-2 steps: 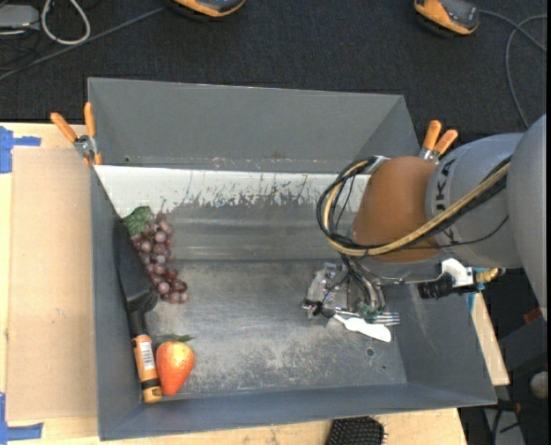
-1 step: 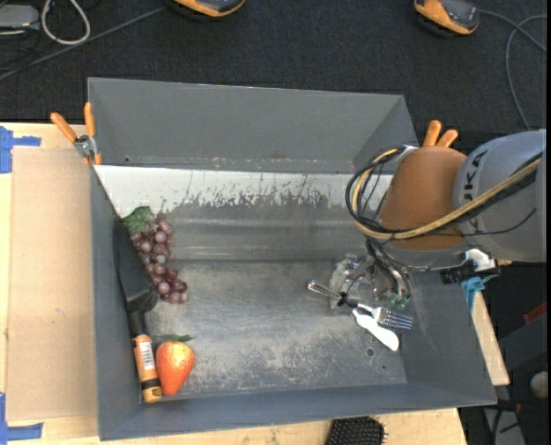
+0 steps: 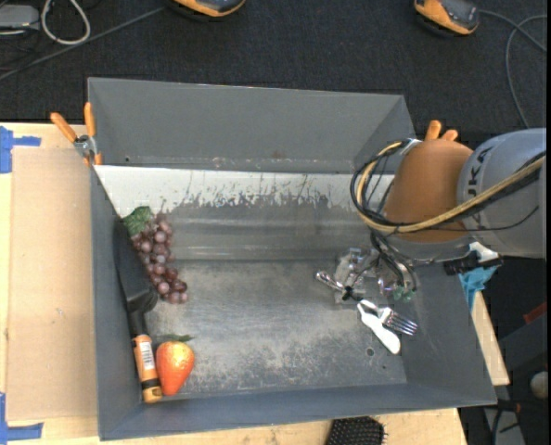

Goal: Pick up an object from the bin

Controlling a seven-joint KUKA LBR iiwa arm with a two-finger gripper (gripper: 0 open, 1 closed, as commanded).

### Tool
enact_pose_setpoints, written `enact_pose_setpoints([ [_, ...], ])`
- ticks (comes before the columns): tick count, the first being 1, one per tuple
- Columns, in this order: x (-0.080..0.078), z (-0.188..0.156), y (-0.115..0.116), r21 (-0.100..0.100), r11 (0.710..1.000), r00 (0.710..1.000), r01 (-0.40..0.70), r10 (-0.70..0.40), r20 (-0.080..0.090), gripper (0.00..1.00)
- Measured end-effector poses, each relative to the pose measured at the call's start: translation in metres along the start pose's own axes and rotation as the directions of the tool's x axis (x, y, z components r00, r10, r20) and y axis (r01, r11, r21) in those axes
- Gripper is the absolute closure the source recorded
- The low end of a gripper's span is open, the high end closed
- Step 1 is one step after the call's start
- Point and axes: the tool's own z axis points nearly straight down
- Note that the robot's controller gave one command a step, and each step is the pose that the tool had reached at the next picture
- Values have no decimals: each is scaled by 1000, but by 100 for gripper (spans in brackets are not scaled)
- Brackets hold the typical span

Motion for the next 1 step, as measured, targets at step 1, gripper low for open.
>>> enact_pose_setpoints([
  [1, -26, 0, -39, -1, 999, 999, 54, -54, 3, 100],
])
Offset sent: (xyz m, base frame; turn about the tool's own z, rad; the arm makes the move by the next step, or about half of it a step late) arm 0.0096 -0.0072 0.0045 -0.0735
